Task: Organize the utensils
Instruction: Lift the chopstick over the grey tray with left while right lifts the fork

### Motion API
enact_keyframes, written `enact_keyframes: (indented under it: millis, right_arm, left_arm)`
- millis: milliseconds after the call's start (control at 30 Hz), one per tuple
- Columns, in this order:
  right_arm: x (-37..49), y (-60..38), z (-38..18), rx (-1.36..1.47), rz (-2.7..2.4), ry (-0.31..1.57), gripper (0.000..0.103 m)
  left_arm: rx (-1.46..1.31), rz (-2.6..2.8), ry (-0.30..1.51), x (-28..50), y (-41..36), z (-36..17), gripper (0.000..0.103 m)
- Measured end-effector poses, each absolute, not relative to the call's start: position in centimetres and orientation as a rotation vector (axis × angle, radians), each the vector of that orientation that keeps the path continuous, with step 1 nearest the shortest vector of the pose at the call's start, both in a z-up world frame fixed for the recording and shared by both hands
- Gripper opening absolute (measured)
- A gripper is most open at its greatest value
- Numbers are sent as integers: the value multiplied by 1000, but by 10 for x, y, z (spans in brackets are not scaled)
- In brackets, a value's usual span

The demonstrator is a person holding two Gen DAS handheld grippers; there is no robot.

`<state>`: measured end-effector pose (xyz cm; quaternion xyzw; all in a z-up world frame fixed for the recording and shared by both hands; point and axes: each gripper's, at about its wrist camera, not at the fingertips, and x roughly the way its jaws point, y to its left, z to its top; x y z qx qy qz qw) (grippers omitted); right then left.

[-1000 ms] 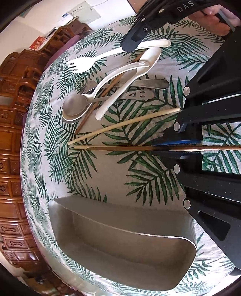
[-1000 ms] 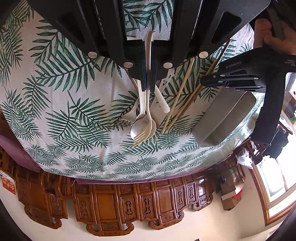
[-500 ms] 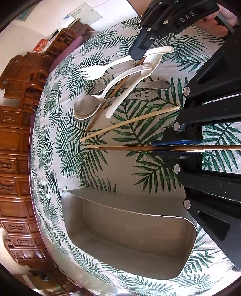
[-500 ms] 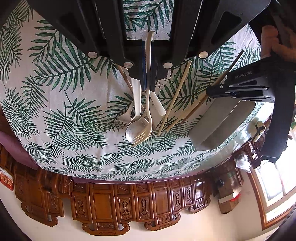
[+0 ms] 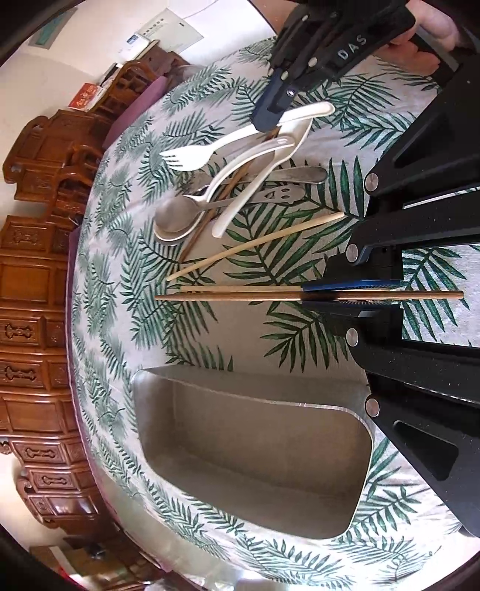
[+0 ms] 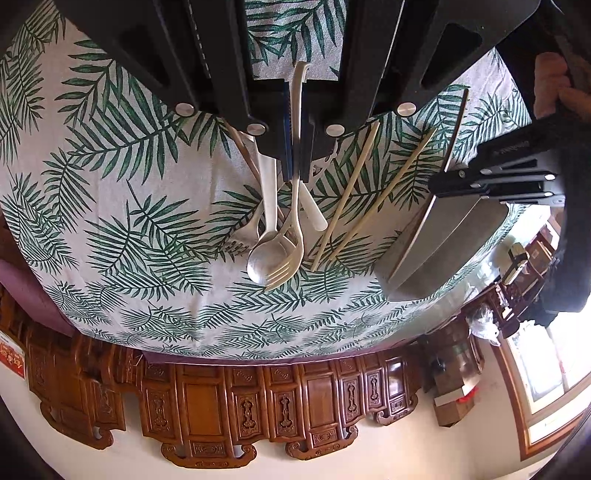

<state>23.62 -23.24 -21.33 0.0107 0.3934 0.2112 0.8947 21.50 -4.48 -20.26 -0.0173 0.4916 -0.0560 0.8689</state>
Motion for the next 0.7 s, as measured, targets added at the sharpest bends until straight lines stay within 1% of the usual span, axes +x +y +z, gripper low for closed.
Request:
enact_keyframes:
  millis: [167,533,700]
  right_arm:
    - [233,-226,-210,13,458,818,5]
    - [216,-197,-165,12,494,758,5]
    - [219,-175,-151,-1,505,745,5]
  left_arm:
    - [-37,-121,997,210,-37,-185,4]
    - [-39,-140,904,216,-6,-144,4]
    - [-51,-141,880,226,16,-135,4]
